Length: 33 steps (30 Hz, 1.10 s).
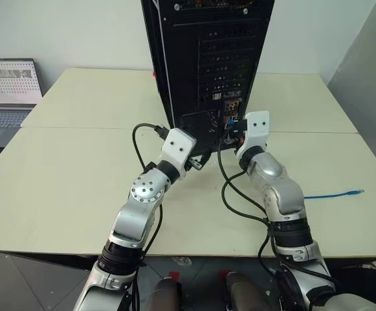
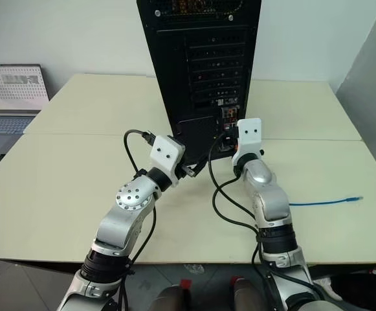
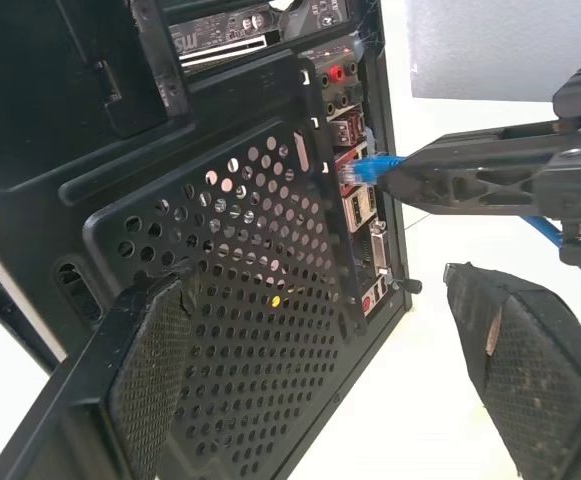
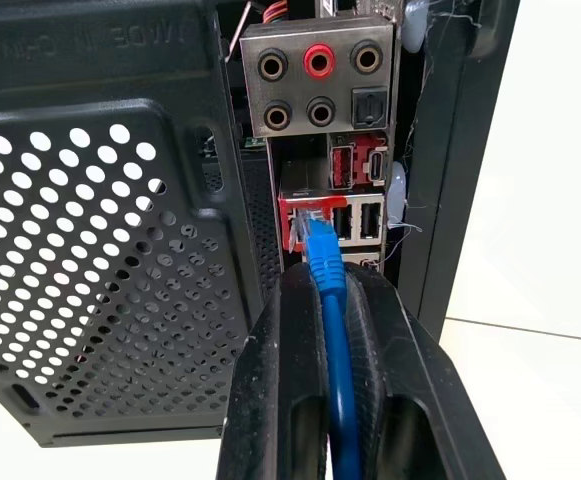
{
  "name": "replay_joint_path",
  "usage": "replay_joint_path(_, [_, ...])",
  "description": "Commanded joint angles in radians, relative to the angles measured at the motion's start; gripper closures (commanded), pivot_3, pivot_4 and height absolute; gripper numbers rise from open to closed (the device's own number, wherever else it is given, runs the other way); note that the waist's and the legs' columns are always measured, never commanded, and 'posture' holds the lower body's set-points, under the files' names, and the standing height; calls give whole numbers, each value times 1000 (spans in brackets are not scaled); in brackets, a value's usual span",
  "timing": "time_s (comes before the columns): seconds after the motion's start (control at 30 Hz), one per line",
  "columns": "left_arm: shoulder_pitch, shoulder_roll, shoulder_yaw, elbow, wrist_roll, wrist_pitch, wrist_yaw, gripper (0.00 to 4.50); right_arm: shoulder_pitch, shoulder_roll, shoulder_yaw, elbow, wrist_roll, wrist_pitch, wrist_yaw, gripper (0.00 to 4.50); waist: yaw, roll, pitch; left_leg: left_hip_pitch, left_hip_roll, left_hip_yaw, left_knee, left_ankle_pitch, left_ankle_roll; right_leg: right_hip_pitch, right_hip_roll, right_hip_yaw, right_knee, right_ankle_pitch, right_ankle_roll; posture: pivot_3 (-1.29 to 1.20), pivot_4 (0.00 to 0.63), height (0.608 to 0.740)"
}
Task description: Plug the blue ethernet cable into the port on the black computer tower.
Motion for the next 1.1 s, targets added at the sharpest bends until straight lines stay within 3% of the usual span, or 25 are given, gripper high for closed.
replay_joint_path(0.03, [-9, -10, 6, -36, 6, -20, 1, 356, -68, 24, 15, 11, -16, -28, -14, 4500, -3, 0, 0, 0, 0, 0, 0, 0, 0, 0, 0, 0, 0, 0, 0, 0, 150, 740])
replay_joint_path(0.53, [2, -15, 15, -46, 12, -13, 13, 356, -72, -2, 19, 56, -21, -50, 39, 4500, -23, 0, 0, 1, 1, 0, 0, 0, 0, 0, 2, 0, 1, 0, 0, 0, 150, 740])
replay_joint_path(0.57, [1, -14, 16, -44, 11, -14, 14, 356, -65, -11, 20, 51, -20, -46, 49, 3809, -23, 0, 0, 1, 1, 0, 0, 0, 0, 0, 2, 0, 1, 0, 0, 0, 150, 740])
replay_joint_path(0.9, [-18, 9, 68, -19, -11, -3, -1, 356, 11, -112, 6, -79, 24, 15, 155, 1795, -8, 0, 0, -1, -1, -1, -1, 0, 0, 0, -1, -1, -1, 0, 0, 0, 150, 740])
replay_joint_path(1.1, [-21, 78, 98, -25, -31, 37, -68, 356, 85, -265, -30, -224, 108, 69, 320, 368, -2, 0, 0, -1, -1, -1, -1, 0, 0, 0, -1, -1, -1, 0, 0, 0, 150, 740])
